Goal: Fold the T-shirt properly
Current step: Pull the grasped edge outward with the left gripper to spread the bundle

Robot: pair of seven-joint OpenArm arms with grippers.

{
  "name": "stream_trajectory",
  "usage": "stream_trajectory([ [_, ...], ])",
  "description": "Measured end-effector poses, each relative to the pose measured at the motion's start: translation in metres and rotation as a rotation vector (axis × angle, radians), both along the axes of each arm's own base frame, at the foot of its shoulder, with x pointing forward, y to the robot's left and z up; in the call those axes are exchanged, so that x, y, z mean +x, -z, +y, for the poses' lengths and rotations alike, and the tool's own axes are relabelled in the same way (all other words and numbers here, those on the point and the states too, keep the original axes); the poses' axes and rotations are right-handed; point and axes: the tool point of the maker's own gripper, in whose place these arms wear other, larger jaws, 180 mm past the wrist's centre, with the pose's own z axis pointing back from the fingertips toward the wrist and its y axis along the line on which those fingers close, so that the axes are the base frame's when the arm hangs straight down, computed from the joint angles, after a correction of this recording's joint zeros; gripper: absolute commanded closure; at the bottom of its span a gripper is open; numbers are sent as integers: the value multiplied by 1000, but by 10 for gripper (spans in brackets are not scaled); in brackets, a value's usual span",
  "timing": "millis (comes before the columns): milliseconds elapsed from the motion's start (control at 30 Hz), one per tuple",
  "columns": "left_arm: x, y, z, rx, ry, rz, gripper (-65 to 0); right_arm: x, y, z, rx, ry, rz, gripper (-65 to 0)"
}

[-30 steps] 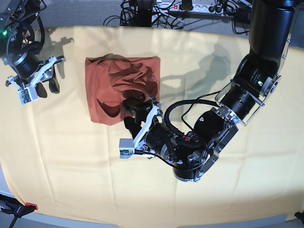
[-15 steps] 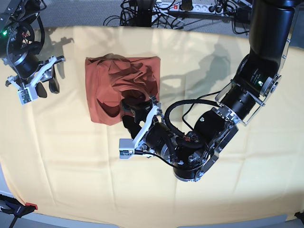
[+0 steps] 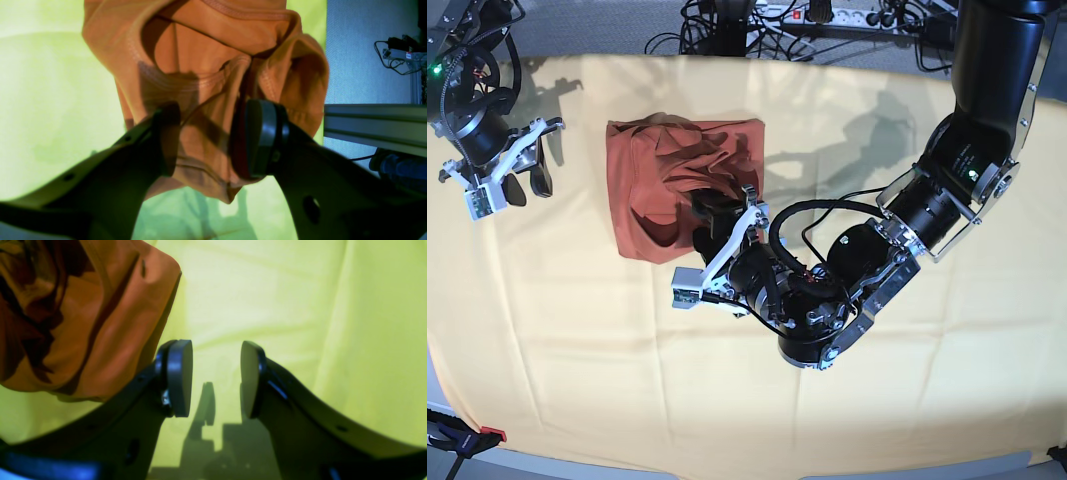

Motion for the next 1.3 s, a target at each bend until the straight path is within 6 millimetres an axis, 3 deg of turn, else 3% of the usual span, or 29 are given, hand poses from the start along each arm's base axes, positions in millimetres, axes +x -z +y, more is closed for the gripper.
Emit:
stream_trajectory([
  [33, 0, 0, 0, 0, 0, 0, -258, 0, 0, 0, 0, 0, 0, -268],
  [133, 0, 0, 0, 0, 0, 0, 0, 0, 0, 0, 0, 0, -1, -268],
  [500, 8, -6, 2, -19, -27, -11, 0, 0, 0, 0, 0, 0, 0, -268],
  [933, 61, -48, 44, -143, -246, -68, 0, 0, 0, 0, 0, -1, -1, -268],
  [1067, 63, -41, 64, -136, -309, -42, 0, 0, 0, 0, 0, 0, -2, -268],
  [1300, 34, 8, 81, -84, -343, 64, 0, 0, -1, 0, 1, -1, -4, -268],
])
